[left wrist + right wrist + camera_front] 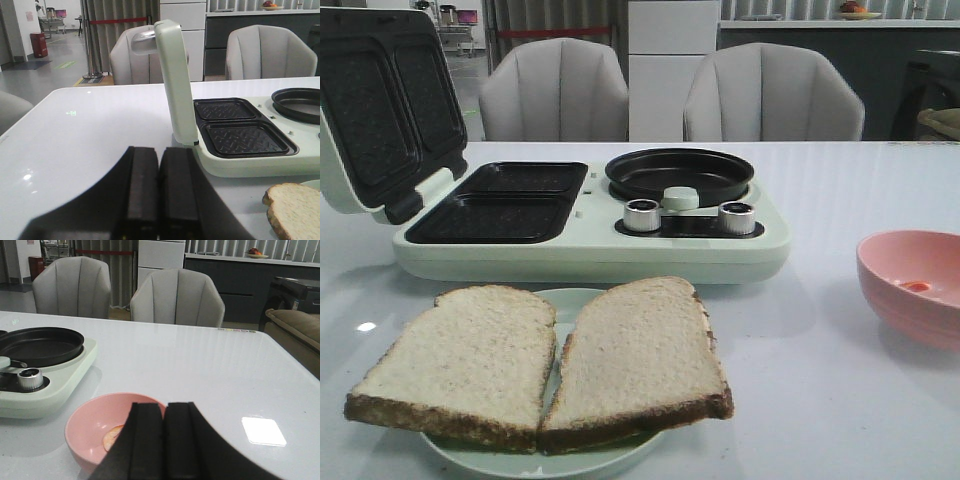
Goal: Make breakfast with bread and shrimp
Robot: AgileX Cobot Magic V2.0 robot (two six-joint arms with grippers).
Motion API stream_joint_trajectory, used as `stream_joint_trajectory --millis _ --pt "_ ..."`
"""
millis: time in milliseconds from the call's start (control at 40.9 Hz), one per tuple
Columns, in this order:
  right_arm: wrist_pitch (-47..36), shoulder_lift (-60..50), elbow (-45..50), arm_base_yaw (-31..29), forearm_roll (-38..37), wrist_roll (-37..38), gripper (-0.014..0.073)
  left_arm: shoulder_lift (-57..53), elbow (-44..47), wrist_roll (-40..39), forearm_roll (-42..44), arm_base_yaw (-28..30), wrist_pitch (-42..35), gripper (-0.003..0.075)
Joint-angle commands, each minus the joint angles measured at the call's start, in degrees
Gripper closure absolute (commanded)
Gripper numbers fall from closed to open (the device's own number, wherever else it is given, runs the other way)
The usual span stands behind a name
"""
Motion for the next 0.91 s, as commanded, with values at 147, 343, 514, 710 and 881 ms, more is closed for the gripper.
stream_joint_trajectory --millis 147,343,514,710,881 --pt "-5.28 -1.22 -1.02 -0.26 -0.40 -0.23 0.0559 -0.93 1.80 -0.44 0.00 -0.46 -7.41 0.0619" --pt "-4.93 -1.22 -4.56 -0.26 2.30 0.50 0.0559 -0.93 -0.61 -0.44 0.00 -0.46 -9.80 0.0619" --pt "6.14 -0.78 -15.80 -0.26 2.68 0.50 0.0559 -0.70 -9.34 -0.44 -0.47 -0.46 -5.45 0.0619" --pt "18.25 5.01 -29.68 -0.26 2.68 0.50 0.0559 5.44 -25.10 -0.44 0.00 -0.46 9.40 0.0619" --pt "26.48 13.00 -36.95 -0.26 2.68 0.50 0.0559 13.94 -34.01 -0.44 0.00 -0.46 21.94 0.0619"
